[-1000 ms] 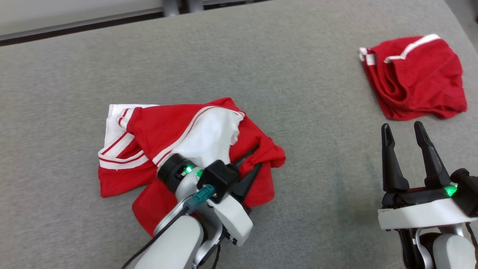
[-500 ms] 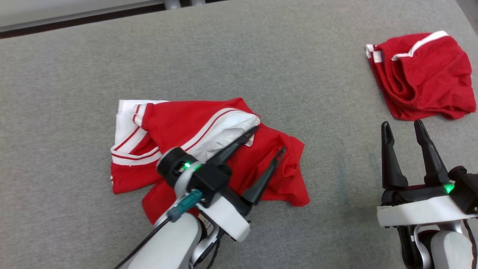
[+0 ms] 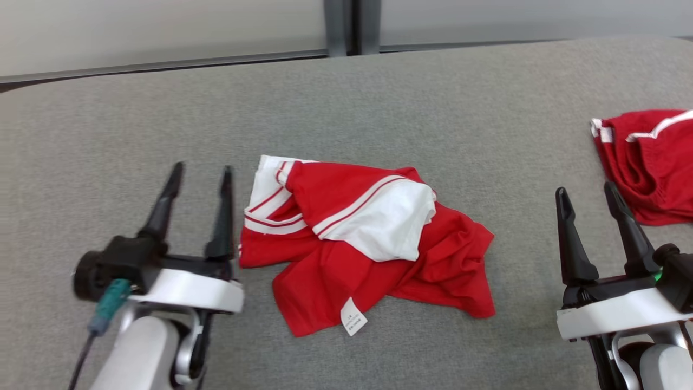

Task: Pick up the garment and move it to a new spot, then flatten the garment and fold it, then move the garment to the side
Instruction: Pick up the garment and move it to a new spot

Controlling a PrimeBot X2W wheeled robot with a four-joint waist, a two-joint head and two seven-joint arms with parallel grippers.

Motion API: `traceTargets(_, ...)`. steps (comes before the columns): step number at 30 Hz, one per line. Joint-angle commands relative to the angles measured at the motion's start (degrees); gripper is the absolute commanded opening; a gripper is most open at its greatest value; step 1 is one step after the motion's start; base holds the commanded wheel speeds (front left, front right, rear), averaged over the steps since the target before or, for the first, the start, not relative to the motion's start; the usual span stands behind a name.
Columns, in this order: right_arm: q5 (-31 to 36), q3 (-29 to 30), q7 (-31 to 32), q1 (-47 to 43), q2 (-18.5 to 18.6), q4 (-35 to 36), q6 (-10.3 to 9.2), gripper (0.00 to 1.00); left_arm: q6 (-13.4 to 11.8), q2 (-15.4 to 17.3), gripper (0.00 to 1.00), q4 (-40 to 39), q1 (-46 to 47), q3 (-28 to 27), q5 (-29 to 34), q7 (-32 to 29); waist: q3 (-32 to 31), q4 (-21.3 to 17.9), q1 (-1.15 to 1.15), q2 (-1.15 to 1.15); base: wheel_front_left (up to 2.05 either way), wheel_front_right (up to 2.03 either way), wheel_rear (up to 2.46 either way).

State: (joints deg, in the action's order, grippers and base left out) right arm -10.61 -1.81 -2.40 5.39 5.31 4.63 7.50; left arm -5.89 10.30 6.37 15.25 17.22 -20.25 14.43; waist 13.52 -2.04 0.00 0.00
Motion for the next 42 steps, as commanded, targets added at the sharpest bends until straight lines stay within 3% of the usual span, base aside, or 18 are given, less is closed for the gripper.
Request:
traceTargets(1, -0.1, 0.12, 0.5, -0.86, 0.55, 0.32, -0.01, 1.0, -0.82, 0.75, 1.0, -0.05, -1.18, -1.53, -0.34, 0.4, -1.45, 1.64, 0.0, 0.0, 0.0, 0.0, 0.0)
traceTargets(5, -0.24, 0.23, 1.41, -1.65, 0.9, 0.83, -0.01, 1.0, -1.54, 2.17, 1.0, 0.35, -3.7, -5.76, -1.65, 0.68, -2.44, 3.07, 0.0, 0.0, 0.0, 0.0, 0.0)
traceTargets(12, -0.17, -0.1, 2.36, -3.42, 1.48, 0.65, -0.01, 1.0, -0.55, 3.2, 1.0, -1.04, -8.67, -8.88, -1.39, 0.78, -4.9, 3.4, 0.0, 0.0, 0.0, 0.0, 0.0)
traceTargets(24, -0.38, 0.46, 4.64, -8.61, 1.41, 0.69, -0.02, 1.0, -0.54, 3.94, 1.0, -2.05, -15.96, -7.3, -0.38, -0.04, -10.75, 3.2, 0.0, 0.0, 0.0, 0.0, 0.0)
traceTargets(42, -0.37, 0.86, 5.22, -9.06, 0.96, 2.32, -0.01, 1.0, -1.35, 4.6, 1.0, -4.11, -16.46, -6.06, -0.49, -1.8, -10.66, 3.27, 0.0, 0.0, 0.0, 0.0, 0.0)
